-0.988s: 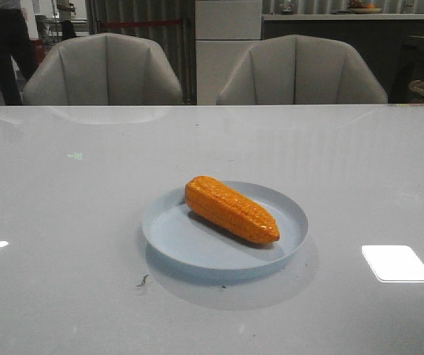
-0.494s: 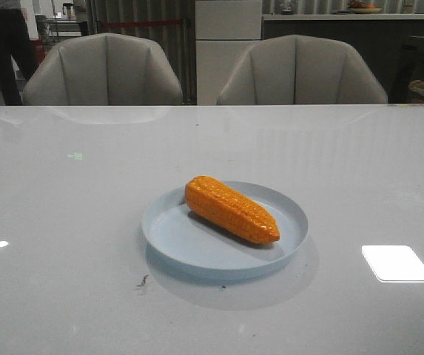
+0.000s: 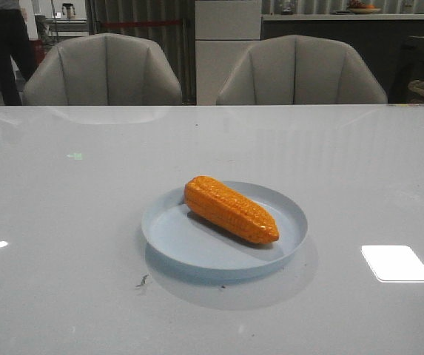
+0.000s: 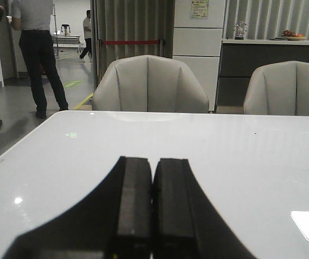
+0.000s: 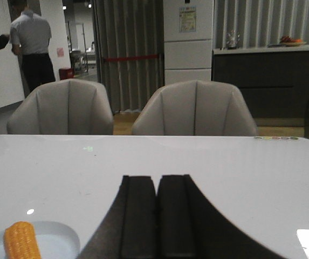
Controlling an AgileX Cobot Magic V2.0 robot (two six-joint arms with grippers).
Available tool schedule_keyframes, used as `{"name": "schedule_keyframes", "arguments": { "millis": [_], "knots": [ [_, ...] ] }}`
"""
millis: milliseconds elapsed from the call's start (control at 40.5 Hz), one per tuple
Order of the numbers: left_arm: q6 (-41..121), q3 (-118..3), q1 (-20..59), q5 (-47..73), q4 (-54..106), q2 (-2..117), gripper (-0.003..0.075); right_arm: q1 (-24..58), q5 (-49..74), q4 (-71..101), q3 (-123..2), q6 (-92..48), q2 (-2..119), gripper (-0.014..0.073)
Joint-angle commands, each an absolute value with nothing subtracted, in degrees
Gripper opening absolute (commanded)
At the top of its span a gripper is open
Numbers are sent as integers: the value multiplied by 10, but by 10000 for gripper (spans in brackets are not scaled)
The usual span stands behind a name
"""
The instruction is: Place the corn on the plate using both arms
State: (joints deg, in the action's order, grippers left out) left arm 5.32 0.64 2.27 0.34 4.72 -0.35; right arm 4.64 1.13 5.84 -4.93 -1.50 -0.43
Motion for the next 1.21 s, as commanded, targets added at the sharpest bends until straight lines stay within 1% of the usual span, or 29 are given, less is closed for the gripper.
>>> {"name": "schedule_keyframes", "arguments": {
  "millis": [0,99,395,1185],
  "knots": [
    [51,27,23,-44,52,-16,94,20,-77,55,-29,-16,-21,66],
    [51,27,23,-44,52,-16,94,10,-112,55,5,-16,-20,66],
    [51,27,23,-44,52,-16,94,11,-4,55,4,-16,-20,66],
    [51,27,23,-44,52,-16,94,11,-3,55,4,-16,-20,66]
  ]
}}
